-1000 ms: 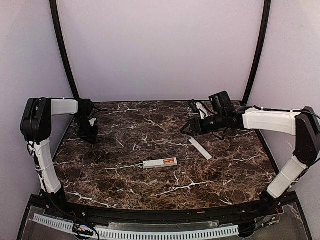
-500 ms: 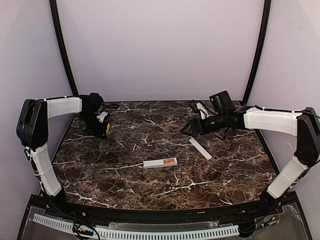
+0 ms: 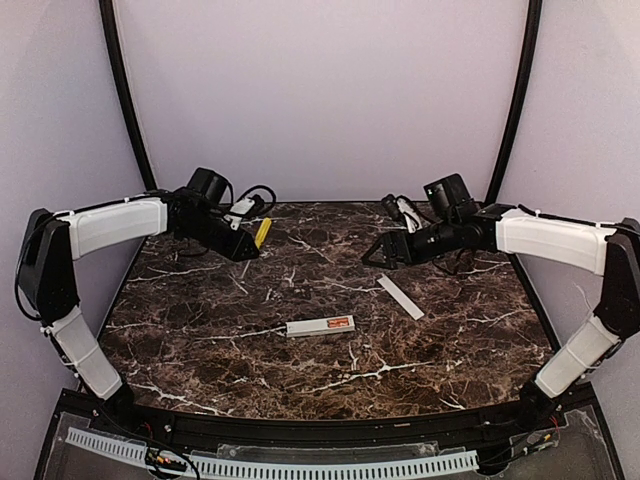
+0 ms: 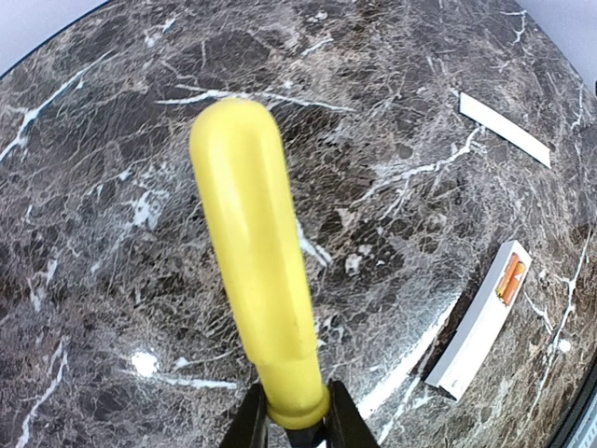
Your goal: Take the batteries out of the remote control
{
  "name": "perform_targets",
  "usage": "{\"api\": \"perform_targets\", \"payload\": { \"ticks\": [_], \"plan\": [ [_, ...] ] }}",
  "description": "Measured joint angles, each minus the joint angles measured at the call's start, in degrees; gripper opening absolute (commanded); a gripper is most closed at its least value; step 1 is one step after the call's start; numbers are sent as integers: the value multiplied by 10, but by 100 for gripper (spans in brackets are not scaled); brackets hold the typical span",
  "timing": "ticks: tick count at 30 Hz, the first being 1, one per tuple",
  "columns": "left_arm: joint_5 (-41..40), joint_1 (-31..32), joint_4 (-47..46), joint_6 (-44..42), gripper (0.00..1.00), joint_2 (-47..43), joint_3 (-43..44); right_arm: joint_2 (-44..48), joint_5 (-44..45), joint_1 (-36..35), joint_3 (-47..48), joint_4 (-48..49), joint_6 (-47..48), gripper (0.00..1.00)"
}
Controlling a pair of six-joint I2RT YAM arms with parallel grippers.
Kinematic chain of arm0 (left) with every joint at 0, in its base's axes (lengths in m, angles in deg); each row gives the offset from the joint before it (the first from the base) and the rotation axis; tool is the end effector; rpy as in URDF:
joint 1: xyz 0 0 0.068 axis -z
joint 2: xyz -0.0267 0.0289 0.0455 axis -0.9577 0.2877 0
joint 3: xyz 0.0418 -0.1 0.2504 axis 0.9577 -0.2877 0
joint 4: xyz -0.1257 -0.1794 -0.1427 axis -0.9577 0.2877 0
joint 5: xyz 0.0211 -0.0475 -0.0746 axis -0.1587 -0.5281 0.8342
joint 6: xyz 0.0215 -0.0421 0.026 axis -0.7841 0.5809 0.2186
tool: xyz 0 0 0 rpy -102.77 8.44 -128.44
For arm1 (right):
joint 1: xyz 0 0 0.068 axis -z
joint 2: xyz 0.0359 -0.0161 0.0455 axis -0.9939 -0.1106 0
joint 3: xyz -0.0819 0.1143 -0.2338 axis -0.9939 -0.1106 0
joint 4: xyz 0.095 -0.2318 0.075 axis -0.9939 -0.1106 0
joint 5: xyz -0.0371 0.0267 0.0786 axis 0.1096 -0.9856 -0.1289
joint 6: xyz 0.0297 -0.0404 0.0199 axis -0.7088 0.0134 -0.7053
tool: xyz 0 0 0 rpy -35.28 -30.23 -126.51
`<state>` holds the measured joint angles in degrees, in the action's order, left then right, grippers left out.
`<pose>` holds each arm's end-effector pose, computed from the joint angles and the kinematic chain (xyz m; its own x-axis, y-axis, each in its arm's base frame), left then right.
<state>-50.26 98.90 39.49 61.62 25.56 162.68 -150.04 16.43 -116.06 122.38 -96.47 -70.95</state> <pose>0.3321 -0.1704 0.2570 -0.6174 0.4033 -0.6754 0.6475 0.7481 -0.1452 0.2751 0.1946 0.2620 -0.7427 -0.1974 -0.6399 -0.5971 0.6280 0.4992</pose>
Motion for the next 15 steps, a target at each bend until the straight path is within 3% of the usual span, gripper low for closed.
{"api": "perform_targets", "payload": {
  "ticks": [9,15],
  "plan": [
    [37,43,-83,-52,0,-11,-36,2,-6,2,45,-50,1,99],
    [104,65,-128,-99,0,-31,-59,2,-33,2,76,-88,2,99]
  ]
}}
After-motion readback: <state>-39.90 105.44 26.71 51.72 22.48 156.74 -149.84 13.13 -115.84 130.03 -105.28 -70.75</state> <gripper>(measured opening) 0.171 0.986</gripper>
